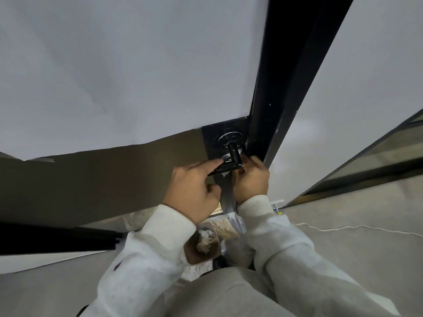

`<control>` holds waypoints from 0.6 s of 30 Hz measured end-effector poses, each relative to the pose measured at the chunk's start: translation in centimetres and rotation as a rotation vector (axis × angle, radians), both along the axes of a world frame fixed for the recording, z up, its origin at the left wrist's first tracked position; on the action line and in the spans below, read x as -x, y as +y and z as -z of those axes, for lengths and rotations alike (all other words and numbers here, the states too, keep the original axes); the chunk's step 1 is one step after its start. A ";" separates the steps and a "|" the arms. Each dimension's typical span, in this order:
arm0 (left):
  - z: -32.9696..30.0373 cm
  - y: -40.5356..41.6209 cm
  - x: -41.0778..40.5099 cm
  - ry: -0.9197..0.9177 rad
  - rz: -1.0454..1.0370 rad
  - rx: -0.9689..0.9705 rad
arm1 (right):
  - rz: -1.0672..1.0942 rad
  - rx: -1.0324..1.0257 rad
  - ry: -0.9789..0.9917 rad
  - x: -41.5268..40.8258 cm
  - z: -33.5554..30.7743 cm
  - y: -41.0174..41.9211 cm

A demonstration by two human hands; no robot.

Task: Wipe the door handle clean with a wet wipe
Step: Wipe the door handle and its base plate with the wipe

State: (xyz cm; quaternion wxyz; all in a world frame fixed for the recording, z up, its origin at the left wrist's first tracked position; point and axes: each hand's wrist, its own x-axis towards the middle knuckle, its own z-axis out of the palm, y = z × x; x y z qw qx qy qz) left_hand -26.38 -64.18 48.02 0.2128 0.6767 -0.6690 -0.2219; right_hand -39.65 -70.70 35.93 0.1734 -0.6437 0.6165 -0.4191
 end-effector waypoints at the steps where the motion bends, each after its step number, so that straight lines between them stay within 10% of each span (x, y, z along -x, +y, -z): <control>1: 0.0 0.0 0.0 -0.001 0.003 0.003 | -0.007 -0.008 0.016 -0.1 0.1 0.1; 18: -0.1 0.0 0.6 -0.019 -0.032 0.035 | -0.360 -0.055 0.180 -0.7 -0.2 1.2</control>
